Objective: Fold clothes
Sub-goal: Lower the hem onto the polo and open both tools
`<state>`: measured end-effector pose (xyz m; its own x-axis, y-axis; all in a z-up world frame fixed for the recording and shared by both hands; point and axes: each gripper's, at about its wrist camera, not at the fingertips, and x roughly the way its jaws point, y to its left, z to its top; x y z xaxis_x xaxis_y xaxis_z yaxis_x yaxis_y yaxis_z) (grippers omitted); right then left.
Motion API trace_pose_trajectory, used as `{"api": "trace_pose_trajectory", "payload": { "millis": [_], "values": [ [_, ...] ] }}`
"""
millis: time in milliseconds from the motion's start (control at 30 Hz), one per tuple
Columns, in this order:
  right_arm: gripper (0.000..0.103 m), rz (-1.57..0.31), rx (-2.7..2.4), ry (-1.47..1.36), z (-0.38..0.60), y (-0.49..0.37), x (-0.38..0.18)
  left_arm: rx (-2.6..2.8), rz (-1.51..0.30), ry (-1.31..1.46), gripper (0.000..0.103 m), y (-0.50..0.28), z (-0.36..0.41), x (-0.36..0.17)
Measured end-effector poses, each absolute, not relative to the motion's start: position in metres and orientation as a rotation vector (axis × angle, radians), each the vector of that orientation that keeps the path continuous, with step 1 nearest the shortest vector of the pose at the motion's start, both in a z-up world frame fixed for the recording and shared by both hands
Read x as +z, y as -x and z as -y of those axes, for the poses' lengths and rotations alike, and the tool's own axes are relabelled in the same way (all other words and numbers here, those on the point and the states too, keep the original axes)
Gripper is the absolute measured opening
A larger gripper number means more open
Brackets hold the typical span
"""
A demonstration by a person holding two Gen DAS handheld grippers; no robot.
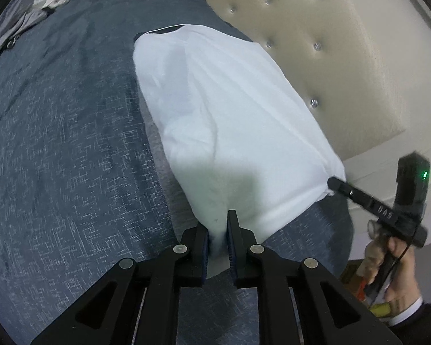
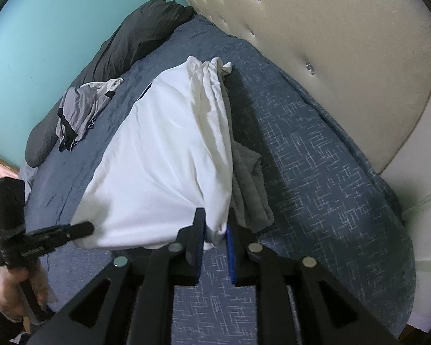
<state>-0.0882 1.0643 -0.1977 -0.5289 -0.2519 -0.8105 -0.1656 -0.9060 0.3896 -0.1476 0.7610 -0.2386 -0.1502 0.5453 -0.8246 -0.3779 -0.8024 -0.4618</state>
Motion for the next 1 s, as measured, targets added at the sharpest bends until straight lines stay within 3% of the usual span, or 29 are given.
{"api": "trace_pose_trajectory", "payload": {
  "millis": [167, 533, 1000],
  "values": [
    [0.025, 0.662, -2.661, -1.525, -1.072, 0.08, -0.196, 2.025, 0.212, 1.497, 0.014, 0.152, -0.75, -0.228],
    [0.025, 0.569, -2.746, -1.296, -1.054, 0.078, -0.159, 2.082, 0.23, 1.452, 0.013, 0.159, -0.729, -0.21],
    [0.025, 0.469, -2.751, -1.427, -1.03, 0.099, -0.188, 2.042, 0.072, 1.442, 0.013, 0.153, -0.77, -0.236]
  ]
}}
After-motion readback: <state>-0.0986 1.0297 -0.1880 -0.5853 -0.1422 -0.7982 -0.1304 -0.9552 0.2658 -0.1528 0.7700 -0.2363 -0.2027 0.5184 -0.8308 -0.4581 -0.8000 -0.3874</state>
